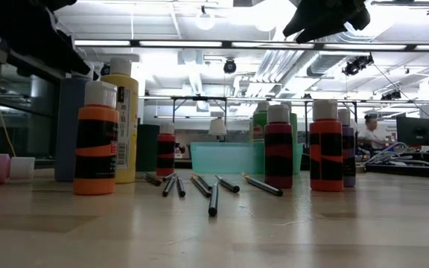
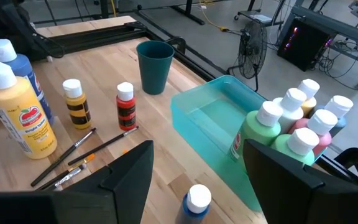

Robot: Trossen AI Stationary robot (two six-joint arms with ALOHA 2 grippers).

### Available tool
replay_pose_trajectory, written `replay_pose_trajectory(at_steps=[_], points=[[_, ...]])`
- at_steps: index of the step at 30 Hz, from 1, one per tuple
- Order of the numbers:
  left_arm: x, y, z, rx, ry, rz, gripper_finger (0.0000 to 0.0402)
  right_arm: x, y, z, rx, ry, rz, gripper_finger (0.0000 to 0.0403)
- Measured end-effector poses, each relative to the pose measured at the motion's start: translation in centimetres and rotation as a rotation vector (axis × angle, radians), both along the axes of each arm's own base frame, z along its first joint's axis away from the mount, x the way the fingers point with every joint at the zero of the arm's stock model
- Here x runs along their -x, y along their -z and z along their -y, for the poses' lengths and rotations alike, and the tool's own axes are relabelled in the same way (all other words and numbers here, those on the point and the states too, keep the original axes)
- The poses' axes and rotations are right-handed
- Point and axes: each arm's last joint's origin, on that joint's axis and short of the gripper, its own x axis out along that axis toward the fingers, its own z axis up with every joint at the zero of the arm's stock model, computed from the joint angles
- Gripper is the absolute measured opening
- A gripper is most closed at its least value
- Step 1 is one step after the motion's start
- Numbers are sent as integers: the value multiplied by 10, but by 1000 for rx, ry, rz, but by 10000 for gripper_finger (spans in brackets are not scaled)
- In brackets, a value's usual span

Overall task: Pick & Place Paint Supplies
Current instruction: Put the large blue paint bottle into the green bin

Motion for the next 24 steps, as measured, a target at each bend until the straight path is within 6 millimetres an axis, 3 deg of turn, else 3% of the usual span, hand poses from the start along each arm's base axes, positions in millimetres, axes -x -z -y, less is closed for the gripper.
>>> replay_pose_trajectory(at_steps=[17, 24], points=[[0, 0, 0, 24, -6, 12, 129, 0, 0, 0, 0, 0, -1, 242], [0, -9, 0, 46, -2, 40, 118, 0, 0, 0, 0, 0, 0, 242]])
